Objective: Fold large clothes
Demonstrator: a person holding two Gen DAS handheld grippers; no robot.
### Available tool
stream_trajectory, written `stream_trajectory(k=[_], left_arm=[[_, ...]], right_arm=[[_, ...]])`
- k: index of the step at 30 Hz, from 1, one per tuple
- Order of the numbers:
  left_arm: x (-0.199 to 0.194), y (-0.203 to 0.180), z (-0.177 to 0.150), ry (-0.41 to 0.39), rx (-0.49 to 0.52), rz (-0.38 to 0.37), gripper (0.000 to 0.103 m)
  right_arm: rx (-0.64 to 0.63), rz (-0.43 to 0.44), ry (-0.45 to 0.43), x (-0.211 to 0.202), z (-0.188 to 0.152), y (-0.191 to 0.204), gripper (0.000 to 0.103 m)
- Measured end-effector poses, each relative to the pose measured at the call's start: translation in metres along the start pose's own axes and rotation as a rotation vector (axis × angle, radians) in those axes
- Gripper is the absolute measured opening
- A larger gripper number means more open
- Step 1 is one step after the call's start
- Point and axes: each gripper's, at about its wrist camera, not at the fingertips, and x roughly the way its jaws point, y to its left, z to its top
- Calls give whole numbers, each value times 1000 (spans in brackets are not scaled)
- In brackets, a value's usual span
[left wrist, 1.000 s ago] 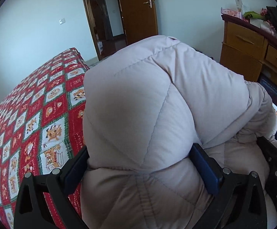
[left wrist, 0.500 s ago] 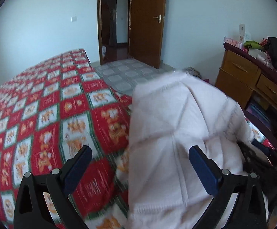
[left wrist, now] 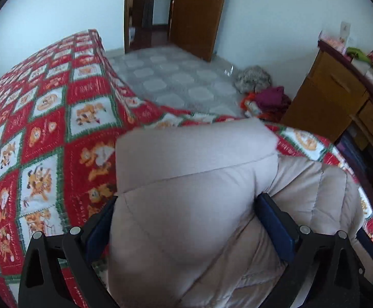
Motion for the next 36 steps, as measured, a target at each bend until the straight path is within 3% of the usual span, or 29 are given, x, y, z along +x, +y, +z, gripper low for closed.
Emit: stream_trajectory(k=[3, 5, 9, 12, 15, 17, 19, 21, 24, 28, 36], left_arm=[[2, -23, 0, -24, 107, 135, 103], [-1, -32, 0, -35, 146, 175, 103], [-23, -26, -7, -51, 136, 164, 102], [-73, -17, -22, -98, 148, 110, 102], [-122, -8, -46, -171, 159, 108, 102], [-141, 0, -59, -167, 166, 90, 102], [-160, 5, -76, -159, 164, 67, 102], [-178, 9, -94, -172, 151, 51, 102], [-197, 5, -121, -201, 147, 47, 102], [-212, -9, -152, -213, 178, 77, 102], [-229, -10, -194, -219, 171, 105, 102]], right_arm=[[7, -14, 6, 3, 0, 2, 58], [2, -30, 1, 0, -2, 3, 58], [-5, -37, -26, -7, -5, 3, 59], [-1, -24, -44, -11, -5, 0, 60], [16, 26, -31, -14, -2, -7, 61], [4, 16, -25, -30, 1, -11, 61], [6, -7, -95, -69, -6, -14, 68], [22, 1, -144, -110, -18, -18, 93], [28, 36, -177, -157, -38, -21, 98], [24, 35, -148, -184, -66, -21, 103], [120, 78, -70, -174, -110, -29, 103]])
